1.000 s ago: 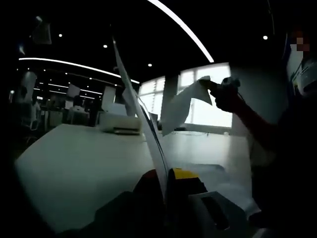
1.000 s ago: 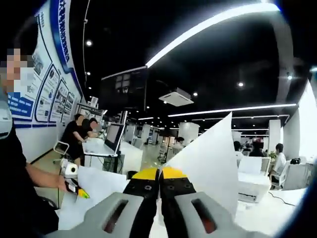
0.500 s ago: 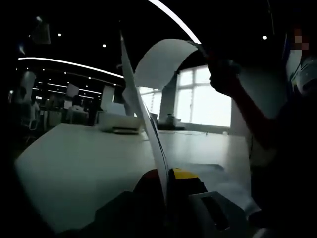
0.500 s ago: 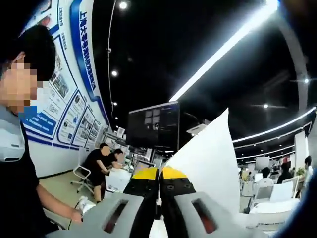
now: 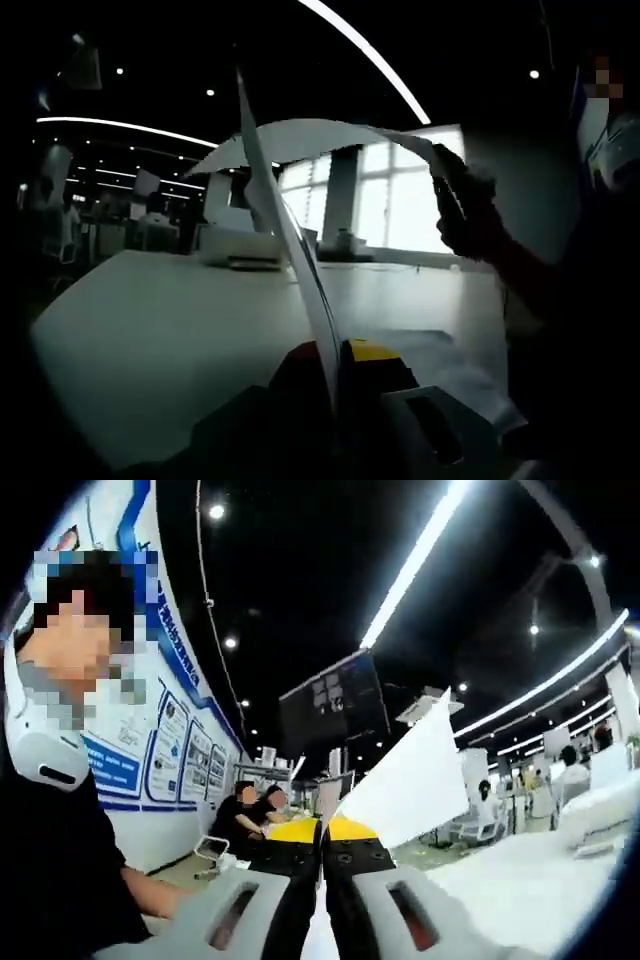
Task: Organize the stack of printing papers by aligning and flattening the scattered papers on the table
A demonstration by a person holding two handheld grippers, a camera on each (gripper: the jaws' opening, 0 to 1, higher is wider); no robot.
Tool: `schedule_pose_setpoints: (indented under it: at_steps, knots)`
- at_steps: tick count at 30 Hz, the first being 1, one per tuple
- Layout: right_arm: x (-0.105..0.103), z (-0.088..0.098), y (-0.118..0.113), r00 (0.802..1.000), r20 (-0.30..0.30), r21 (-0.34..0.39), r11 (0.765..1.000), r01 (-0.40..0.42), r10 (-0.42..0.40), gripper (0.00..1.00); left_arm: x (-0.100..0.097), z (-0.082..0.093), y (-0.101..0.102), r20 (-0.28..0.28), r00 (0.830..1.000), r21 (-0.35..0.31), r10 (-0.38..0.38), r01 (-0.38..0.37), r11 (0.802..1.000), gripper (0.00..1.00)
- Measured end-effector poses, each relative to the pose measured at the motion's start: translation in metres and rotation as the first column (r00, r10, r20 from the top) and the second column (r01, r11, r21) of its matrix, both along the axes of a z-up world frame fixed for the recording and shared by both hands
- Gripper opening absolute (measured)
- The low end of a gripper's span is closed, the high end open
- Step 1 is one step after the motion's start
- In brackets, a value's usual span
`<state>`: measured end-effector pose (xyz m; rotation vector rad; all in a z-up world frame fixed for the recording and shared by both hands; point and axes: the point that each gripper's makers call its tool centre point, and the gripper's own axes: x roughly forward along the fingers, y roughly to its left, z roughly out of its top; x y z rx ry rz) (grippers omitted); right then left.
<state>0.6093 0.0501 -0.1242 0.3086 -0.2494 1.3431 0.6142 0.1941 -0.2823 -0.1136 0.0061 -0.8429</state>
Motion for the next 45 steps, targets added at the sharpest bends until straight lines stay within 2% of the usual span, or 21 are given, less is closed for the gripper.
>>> schedule_pose_setpoints:
  at_steps: [1, 3, 5, 6, 8, 14, 18, 23, 28, 30, 34, 38, 40, 45]
  knots:
    - [0.002, -0.016, 0.002, 0.999, -0.049, -0.016, 1.000, -0.004, 0.003, 0.00, 0.000, 0.000, 0.000, 0.000, 1.000, 0.000, 0.001, -0.001, 1.000, 0.06]
    - [0.008, -0.042, 0.004, 0.994, -0.105, -0.055, 0.998, 0.005, -0.010, 0.00, 0.000, 0.000, 0.000, 0.001, 1.000, 0.001, 0.004, -0.004, 1.000, 0.06]
    - [0.012, -0.067, 0.008, 0.983, -0.184, -0.088, 0.996, -0.001, -0.015, 0.00, 0.000, -0.001, 0.000, 0.001, 1.000, 0.004, 0.006, -0.006, 1.000, 0.06]
    - [0.013, -0.070, 0.009, 0.982, -0.187, -0.084, 0.996, 0.008, -0.023, 0.00, 0.000, -0.001, 0.000, 0.001, 1.000, 0.006, 0.006, -0.006, 1.000, 0.06]
    - [0.016, -0.080, 0.009, 0.970, -0.239, -0.090, 0.996, 0.022, -0.043, 0.00, 0.000, -0.001, 0.000, 0.002, 1.000, 0.008, 0.007, -0.007, 1.000, 0.06]
    - [0.018, -0.094, 0.010, 0.953, -0.298, -0.086, 0.996, 0.024, -0.049, 0.00, 0.000, -0.001, 0.001, 0.002, 1.000, 0.006, 0.009, -0.009, 1.000, 0.06]
    - [0.011, -0.111, 0.016, 0.943, -0.330, -0.124, 0.992, 0.007, -0.048, 0.00, -0.001, -0.001, 0.001, -0.001, 1.000, -0.002, 0.005, -0.005, 1.000, 0.06]
    - [0.006, -0.129, 0.020, 0.918, -0.395, -0.160, 0.987, -0.019, -0.046, 0.00, -0.001, 0.000, 0.002, -0.001, 1.000, -0.010, 0.006, -0.006, 1.000, 0.06]
    - [-0.004, -0.139, 0.020, 0.912, -0.407, -0.181, 0.983, -0.038, -0.040, 0.00, 0.000, 0.002, 0.003, -0.008, 1.000, -0.028, 0.011, -0.011, 1.000, 0.06]
    - [-0.006, -0.149, 0.019, 0.900, -0.433, -0.204, 0.978, -0.042, -0.051, 0.00, 0.000, 0.003, 0.004, -0.010, 1.000, -0.038, 0.014, -0.014, 0.999, 0.06]
    - [-0.006, -0.157, 0.011, 0.890, -0.449, -0.213, 0.977, -0.023, -0.077, 0.00, 0.000, 0.005, 0.005, -0.015, 1.000, -0.054, 0.017, -0.017, 0.998, 0.06]
    - [-0.004, -0.160, 0.005, 0.900, -0.413, -0.266, 0.964, 0.027, -0.139, 0.00, 0.000, 0.006, 0.006, -0.018, 1.000, -0.066, 0.016, -0.017, 0.998, 0.06]
    - [-0.001, -0.165, -0.001, 0.892, -0.409, -0.308, 0.949, 0.064, -0.193, 0.00, 0.001, 0.006, 0.007, -0.020, 1.000, -0.078, 0.016, -0.018, 0.997, 0.06]
    - [0.002, -0.175, -0.012, 0.868, -0.421, -0.341, 0.933, 0.115, -0.261, 0.00, 0.001, 0.009, 0.010, -0.024, 1.000, -0.105, 0.019, -0.021, 0.994, 0.06]
